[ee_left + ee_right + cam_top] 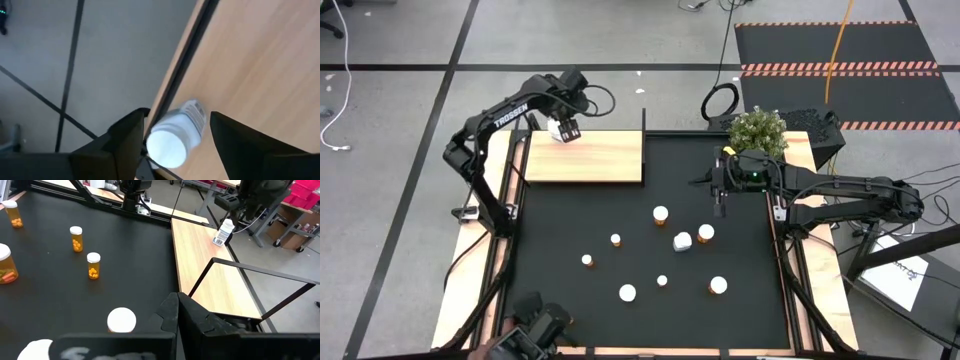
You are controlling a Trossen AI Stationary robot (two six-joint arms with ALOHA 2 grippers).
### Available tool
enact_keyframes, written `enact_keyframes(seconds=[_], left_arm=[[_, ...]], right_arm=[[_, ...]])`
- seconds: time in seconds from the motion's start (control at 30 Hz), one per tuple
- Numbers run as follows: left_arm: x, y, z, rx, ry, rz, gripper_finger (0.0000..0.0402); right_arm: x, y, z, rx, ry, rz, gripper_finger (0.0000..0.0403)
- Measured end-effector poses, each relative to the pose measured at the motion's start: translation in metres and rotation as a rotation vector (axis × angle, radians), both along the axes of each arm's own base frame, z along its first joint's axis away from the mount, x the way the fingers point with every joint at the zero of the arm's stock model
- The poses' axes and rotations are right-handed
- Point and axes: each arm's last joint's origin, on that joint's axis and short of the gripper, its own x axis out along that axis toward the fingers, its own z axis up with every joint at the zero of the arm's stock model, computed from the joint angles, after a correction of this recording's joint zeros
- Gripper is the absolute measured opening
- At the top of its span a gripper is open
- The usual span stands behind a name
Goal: Pick and place medicine bottles onto shelf by color
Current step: Put the white pill bottle on the shelf
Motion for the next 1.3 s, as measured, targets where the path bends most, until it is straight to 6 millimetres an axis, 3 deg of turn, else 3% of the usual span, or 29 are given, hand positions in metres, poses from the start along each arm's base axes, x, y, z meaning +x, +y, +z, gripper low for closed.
enact_keyframes(seconds=[0.43, 0.63, 0.8, 1.3], left_arm=[[-0.030, 0.026, 0.001, 0.070, -0.076, 0.289, 0.0230], [-0.036, 0.036, -0.006, 0.049, -0.104, 0.329, 0.0230], [-0.035, 0.035, -0.014, -0.015, -0.099, 0.352, 0.0230], [-0.043, 0.030, -0.016, -0.027, -0.016, 0.465, 0.0229]], right_arm=[[0.000, 0.000, -0.001, -0.002, 0.006, 0.001, 0.0000], [0.000, 0.000, -0.001, -0.002, 0.007, 0.002, 0.0000], [0.000, 0.000, -0.001, 0.001, 0.006, 0.000, 0.0000], [0.000, 0.000, -0.001, 0.001, 0.006, 0.000, 0.0000]])
